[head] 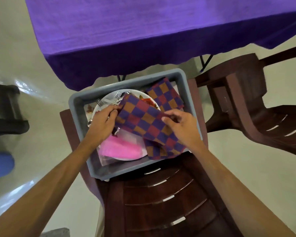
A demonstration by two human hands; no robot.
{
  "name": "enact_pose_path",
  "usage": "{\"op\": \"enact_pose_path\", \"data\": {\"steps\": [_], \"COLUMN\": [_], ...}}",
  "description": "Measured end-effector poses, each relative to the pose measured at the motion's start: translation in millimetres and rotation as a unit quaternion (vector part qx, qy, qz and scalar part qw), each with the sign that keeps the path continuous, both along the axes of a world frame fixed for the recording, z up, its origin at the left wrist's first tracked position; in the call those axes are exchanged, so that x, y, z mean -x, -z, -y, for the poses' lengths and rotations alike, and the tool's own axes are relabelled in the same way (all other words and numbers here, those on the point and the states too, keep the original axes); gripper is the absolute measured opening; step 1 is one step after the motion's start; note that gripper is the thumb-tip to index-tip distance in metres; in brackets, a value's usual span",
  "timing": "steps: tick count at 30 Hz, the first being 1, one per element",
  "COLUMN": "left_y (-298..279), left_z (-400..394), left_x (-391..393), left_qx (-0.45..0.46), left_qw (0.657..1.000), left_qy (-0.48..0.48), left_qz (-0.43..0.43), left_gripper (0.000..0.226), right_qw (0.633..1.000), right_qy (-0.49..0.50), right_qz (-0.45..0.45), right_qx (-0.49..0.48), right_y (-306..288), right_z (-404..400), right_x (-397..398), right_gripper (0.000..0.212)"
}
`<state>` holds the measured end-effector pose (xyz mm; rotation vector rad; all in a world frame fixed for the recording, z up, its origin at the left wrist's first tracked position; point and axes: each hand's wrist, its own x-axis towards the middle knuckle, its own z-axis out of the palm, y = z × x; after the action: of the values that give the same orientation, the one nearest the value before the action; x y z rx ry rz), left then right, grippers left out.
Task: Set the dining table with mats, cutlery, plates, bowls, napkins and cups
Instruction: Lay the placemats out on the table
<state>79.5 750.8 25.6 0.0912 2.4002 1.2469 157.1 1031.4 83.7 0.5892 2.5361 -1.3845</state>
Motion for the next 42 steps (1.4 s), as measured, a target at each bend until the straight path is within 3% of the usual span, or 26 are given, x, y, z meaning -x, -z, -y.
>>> {"op": "enact_pose_path", "data": {"steps": [3,7,10,15,20,27,32,35,37,40,42], "left_y": [-1,-5,-6,-3,4,13,16,16,15,11,9], "left_z": [0,-5,-5,3,14,8,2,-3,-5,-5,-2], "left_x": [-3,-6,-10,-19,-21,-30,-32,-30,-28,-24,-22], "left_qx": [-0.018,-0.024,-0.011,0.017,0.046,0.007,-0.008,-0.034,-0.047,-0.02,0.0], "left_qw": [1.0,0.999,0.999,1.0,0.999,0.999,0.999,0.998,0.998,1.0,0.999], "left_qy": [-0.01,-0.035,-0.047,-0.009,0.028,0.014,0.001,-0.016,-0.02,-0.019,-0.026], "left_qz": [0.013,0.011,0.007,-0.004,-0.002,0.04,0.05,0.058,0.049,0.001,-0.033], "left_gripper": [0.022,0.03,0.043,0.051,0.06,0.074,0.072,0.068,0.066,0.059,0.055], "right_qw": [0.997,0.986,0.978,0.952,0.947,0.9,0.897,0.902,0.88,0.866,0.915], "right_qy": [0.063,0.03,-0.008,-0.064,-0.063,-0.185,-0.225,-0.245,-0.285,-0.311,-0.233], "right_qz": [0.026,0.058,0.109,0.17,0.069,-0.091,-0.087,-0.066,-0.022,0.014,0.018], "right_qx": [-0.03,-0.151,-0.177,-0.248,-0.308,-0.384,-0.369,-0.349,-0.378,-0.392,-0.328], "right_y": [7,35,60,82,64,39,50,44,42,43,46], "right_z": [-23,-42,-43,-33,-25,28,48,57,59,48,28], "right_x": [24,50,65,76,75,9,-17,-24,-24,-12,0], "right_gripper": [0.012,0.034,0.04,0.068,0.024,0.012,0.022,0.051,0.066,0.025,0.011]}}
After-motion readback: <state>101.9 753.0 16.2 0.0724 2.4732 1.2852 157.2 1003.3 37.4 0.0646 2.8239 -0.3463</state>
